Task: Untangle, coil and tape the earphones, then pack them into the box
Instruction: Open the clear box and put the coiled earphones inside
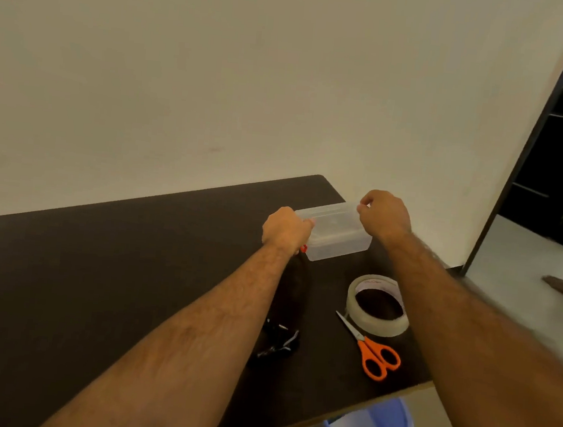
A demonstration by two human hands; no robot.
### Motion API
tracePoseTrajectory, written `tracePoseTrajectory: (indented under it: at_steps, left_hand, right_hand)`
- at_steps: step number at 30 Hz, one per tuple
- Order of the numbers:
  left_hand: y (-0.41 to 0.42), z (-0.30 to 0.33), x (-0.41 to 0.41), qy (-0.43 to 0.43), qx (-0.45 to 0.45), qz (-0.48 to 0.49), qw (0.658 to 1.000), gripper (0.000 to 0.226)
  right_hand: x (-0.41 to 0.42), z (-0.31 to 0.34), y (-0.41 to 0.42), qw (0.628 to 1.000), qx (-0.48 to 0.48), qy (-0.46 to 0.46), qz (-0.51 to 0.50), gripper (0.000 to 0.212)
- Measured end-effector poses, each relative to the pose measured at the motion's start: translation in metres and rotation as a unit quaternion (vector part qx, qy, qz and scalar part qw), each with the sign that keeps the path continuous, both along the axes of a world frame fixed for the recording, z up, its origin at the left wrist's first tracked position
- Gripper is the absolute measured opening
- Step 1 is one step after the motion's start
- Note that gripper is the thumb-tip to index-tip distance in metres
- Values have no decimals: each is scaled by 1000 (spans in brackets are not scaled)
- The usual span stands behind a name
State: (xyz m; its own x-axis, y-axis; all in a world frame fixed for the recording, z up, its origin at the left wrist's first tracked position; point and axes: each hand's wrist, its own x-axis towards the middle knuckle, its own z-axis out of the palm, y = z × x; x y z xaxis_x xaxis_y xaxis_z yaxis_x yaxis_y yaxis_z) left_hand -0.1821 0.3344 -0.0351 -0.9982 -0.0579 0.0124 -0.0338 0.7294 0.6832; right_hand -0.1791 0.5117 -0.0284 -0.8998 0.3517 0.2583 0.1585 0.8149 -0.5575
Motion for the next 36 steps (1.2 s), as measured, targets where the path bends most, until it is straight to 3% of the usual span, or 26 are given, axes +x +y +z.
tracePoseTrajectory:
  at_steps: [7, 17, 27, 36]
  left_hand:
    - [12, -16, -10, -27, 27, 31, 999, 39]
    - [-17, -6, -2, 13, 45, 41, 998, 31]
    - [-154, 45, 43, 54, 35, 88, 994, 28]
    - [-295, 27, 117, -1, 46, 173, 984, 32]
  right_hand:
    - [-9, -26, 10, 990, -127, -55, 9, 44]
    - [5, -18, -15, 967, -251, -34, -21, 41]
    - [26, 23, -131, 964, -249, -26, 85, 38]
    - [73, 18, -267, 961, -194, -101, 168, 39]
